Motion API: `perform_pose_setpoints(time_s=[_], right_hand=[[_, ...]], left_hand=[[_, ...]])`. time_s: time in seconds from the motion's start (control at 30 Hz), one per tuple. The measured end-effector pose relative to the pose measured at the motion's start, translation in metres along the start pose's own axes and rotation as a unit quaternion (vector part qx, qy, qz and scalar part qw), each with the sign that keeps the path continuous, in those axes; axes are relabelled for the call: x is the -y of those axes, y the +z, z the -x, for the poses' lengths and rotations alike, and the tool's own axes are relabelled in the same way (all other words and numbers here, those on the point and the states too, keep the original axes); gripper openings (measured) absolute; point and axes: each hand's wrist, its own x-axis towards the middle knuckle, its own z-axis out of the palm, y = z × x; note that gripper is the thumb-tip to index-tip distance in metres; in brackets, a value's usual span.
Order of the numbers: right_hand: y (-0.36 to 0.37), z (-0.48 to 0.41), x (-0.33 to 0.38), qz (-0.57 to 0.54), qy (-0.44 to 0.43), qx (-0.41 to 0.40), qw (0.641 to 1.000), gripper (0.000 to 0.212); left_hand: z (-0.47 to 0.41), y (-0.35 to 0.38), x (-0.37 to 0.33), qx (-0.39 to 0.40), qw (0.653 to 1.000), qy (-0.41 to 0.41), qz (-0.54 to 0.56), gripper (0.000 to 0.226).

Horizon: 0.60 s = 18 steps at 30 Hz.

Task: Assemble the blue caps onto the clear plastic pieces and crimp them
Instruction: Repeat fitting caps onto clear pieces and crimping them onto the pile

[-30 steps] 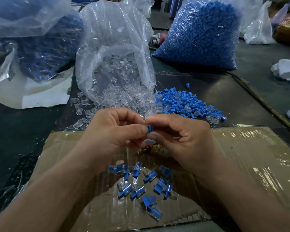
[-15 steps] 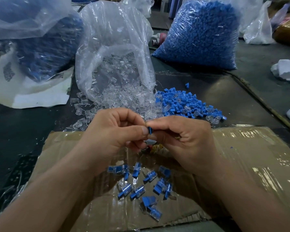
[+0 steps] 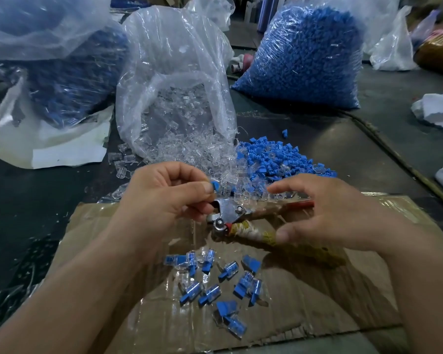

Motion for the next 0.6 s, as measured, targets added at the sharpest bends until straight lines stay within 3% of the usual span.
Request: perform_pose_setpoints(time_s=[0.1, 0.2, 0.43, 0.6], right_hand=[[0.007, -0.002, -0.003, 0.099, -0.019, 0.070, 0.992, 0.093], [0.013, -0.006, -0.002, 0.169, -0.028, 0.048, 0.984, 0.089], [0.025, -0.012, 0.008, 0.195, -0.012, -0.067, 0.978, 0.019], [0.030, -0.017, 0.006, 0.205, -0.011, -0.100, 0.974, 0.009]], left_hand=[[-0.001, -0.001, 0.001, -0.009, 1.000, 0.002, 0.000, 0.009], [-0.002, -0.001, 0.001, -0.007, 1.000, 0.000, 0.004, 0.010], [-0.003, -0.003, 0.002, 0.008, 1.000, -0.006, 0.005, 0.011], [-0.004, -0.004, 0.004, -0.006, 1.000, 0.002, 0.017, 0.005]])
